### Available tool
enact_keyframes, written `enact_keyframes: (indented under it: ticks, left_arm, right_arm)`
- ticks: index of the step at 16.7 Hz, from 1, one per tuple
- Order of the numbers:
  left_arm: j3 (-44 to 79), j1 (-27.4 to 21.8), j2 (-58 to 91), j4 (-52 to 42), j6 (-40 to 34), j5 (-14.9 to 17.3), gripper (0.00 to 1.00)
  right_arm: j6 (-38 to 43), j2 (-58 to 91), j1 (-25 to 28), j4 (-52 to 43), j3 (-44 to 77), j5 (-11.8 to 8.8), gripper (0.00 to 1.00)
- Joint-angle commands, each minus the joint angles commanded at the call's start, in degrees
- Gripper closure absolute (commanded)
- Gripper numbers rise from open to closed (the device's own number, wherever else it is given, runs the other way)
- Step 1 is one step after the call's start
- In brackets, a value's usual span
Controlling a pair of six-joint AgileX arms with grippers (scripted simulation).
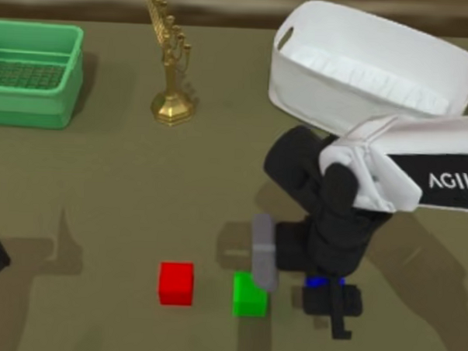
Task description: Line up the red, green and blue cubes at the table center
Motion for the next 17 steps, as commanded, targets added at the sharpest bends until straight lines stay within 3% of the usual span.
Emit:
enact_keyframes:
  ticks: [4,17]
  left_arm:
    - [0.0,0.0,0.0,0.0,0.0,0.0,0.0]
    - [0.0,0.0,0.0,0.0,0.0,0.0,0.0]
  right_arm:
    - [0.0,0.1,0.0,0.1,-0.1,0.0,1.0]
    - [0.0,0.1,0.0,0.1,-0.1,0.0,0.02]
